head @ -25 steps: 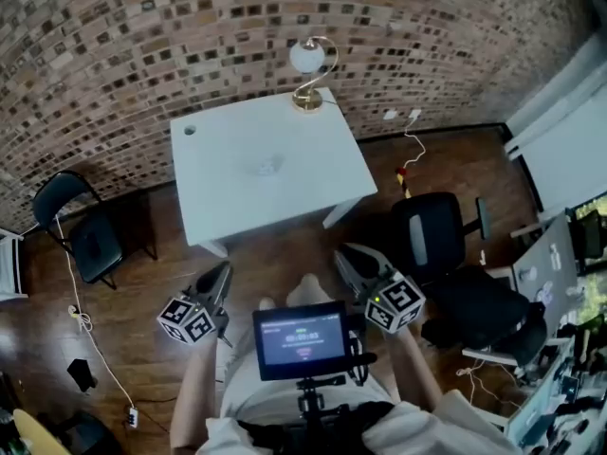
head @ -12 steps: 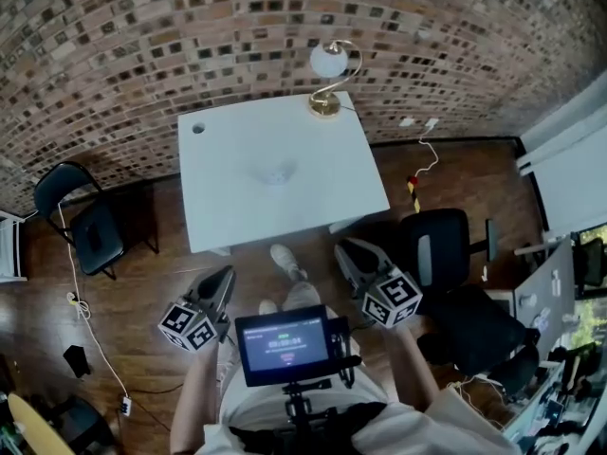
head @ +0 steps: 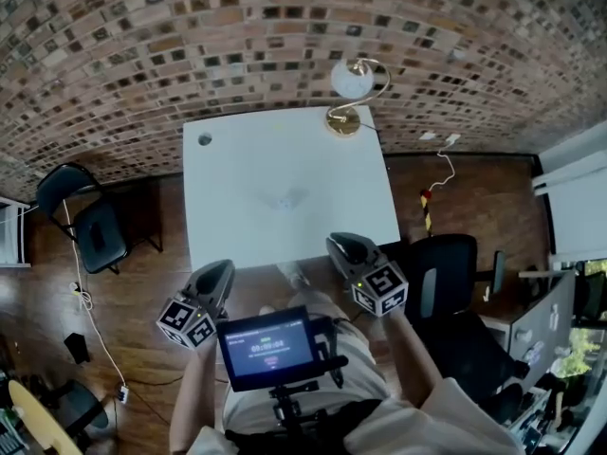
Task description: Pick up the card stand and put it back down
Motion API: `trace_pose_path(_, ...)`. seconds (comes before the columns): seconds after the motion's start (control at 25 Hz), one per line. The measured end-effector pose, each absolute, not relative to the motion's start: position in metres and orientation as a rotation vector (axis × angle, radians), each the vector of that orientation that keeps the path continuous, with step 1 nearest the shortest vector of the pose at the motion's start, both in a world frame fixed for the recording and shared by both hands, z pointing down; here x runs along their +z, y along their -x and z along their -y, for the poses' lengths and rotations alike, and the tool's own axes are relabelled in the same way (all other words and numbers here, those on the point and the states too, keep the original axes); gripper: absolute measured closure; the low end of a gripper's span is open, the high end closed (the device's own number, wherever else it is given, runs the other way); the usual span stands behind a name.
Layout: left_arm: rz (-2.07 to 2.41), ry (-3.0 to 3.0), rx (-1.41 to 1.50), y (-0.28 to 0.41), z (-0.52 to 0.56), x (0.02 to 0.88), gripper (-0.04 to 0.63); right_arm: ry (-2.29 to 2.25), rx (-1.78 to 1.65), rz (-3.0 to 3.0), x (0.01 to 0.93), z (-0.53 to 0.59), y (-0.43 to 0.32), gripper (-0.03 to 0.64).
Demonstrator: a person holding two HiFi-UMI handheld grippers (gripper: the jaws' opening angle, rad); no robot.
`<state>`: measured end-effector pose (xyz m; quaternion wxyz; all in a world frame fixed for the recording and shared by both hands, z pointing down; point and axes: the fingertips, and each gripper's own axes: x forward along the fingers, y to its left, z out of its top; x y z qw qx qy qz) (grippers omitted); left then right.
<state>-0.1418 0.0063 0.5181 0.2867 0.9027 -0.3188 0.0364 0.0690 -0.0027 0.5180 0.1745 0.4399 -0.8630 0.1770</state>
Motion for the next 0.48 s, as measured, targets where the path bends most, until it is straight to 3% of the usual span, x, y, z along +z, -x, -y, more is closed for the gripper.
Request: trace_pose_path(0.48,0.938,-2.4,0.193,0.086,0.078,0.509,0.598,-0.991,0.575,2.457,0.603,0.095,-0.075,0.531)
